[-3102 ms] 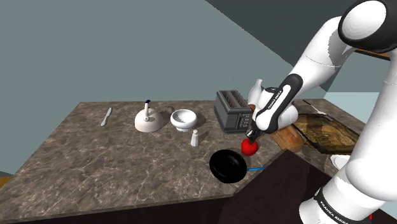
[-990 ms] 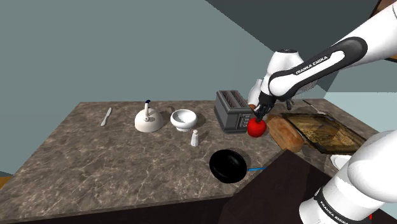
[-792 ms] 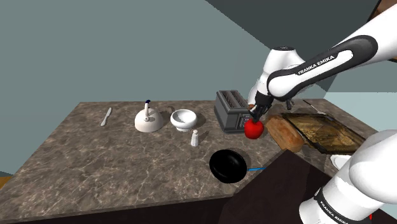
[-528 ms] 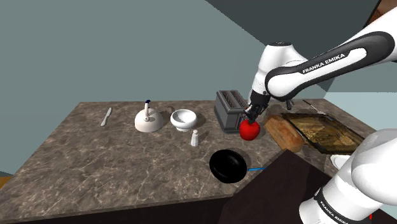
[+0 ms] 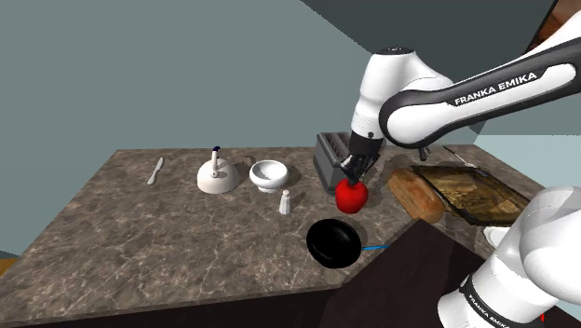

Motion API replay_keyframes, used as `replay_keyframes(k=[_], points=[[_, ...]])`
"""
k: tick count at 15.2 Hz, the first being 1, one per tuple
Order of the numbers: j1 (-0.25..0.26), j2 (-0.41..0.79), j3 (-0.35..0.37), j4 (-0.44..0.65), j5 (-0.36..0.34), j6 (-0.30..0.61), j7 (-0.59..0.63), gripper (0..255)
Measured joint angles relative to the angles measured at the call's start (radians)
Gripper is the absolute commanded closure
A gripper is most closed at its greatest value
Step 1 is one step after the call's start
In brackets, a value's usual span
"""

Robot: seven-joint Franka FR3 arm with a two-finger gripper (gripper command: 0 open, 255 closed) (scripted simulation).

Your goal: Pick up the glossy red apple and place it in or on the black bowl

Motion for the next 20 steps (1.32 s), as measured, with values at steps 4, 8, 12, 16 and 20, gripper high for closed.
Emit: replay_keyframes(k=[4,8,12,16,20], points=[[0.007,0.025,0.016,-0.018,0.003,0.041,0.024,255],[0.003,0.061,0.023,-0.048,-0.004,0.106,0.036,255],[-0.004,0.112,0.029,-0.07,-0.016,0.178,0.05,255],[-0.013,0.164,0.035,-0.09,-0.032,0.249,0.065,255],[-0.026,0.222,0.042,-0.105,-0.054,0.322,0.085,255]])
